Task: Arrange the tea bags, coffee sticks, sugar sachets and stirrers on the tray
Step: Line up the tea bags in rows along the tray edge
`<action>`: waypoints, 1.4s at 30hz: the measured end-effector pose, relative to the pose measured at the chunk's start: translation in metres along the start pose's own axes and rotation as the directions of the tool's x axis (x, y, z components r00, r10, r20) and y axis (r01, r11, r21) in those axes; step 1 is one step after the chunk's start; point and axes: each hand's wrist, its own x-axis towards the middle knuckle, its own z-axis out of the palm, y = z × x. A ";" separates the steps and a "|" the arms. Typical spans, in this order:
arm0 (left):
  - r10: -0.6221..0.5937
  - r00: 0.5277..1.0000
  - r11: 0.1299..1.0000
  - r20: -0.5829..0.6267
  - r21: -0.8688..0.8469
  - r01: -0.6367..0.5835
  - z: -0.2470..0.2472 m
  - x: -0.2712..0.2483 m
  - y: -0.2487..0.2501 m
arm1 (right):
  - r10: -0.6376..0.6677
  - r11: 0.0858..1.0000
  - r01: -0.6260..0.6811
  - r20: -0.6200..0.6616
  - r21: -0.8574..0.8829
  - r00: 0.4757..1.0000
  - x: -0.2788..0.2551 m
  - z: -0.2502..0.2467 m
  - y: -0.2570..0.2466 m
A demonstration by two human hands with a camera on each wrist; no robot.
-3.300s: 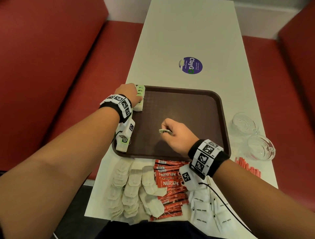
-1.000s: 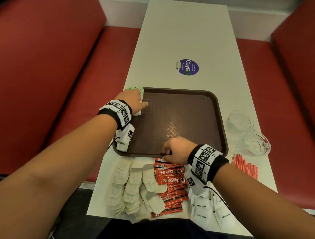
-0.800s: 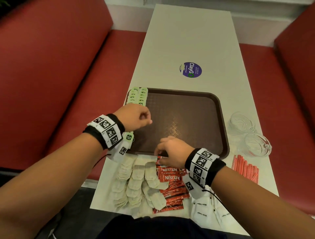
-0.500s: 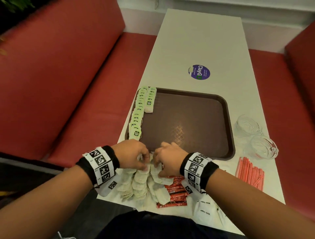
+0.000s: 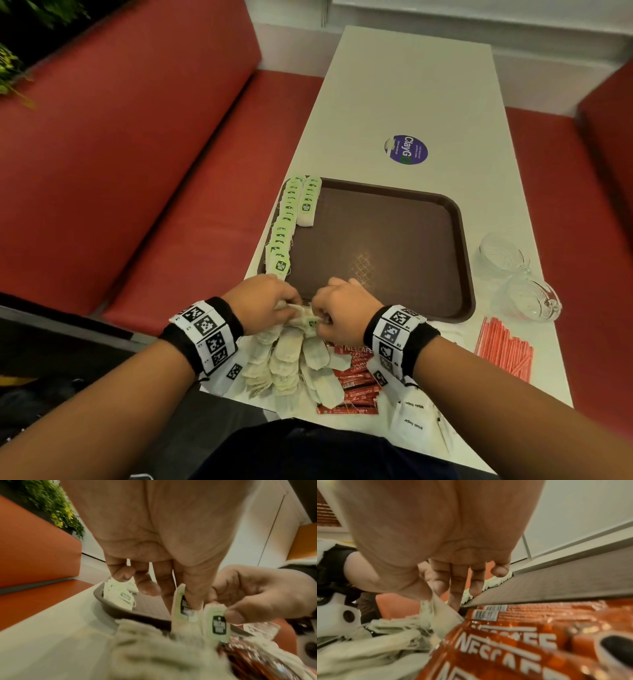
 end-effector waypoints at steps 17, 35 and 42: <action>0.132 0.940 0.983 -0.315 -0.082 -0.166 -0.049 0.028 0.015 | 0.163 0.891 -0.018 -0.282 0.454 0.945 0.011 -0.024 0.021; -0.317 0.942 0.946 -0.112 0.031 0.322 -0.079 0.160 -0.045 | 0.297 0.800 -0.132 -0.195 0.585 0.935 0.006 -0.037 0.046; -0.312 0.935 0.944 -0.171 0.057 0.325 -0.076 0.179 -0.045 | 0.327 0.793 -0.152 -0.201 0.591 0.924 0.008 -0.042 0.052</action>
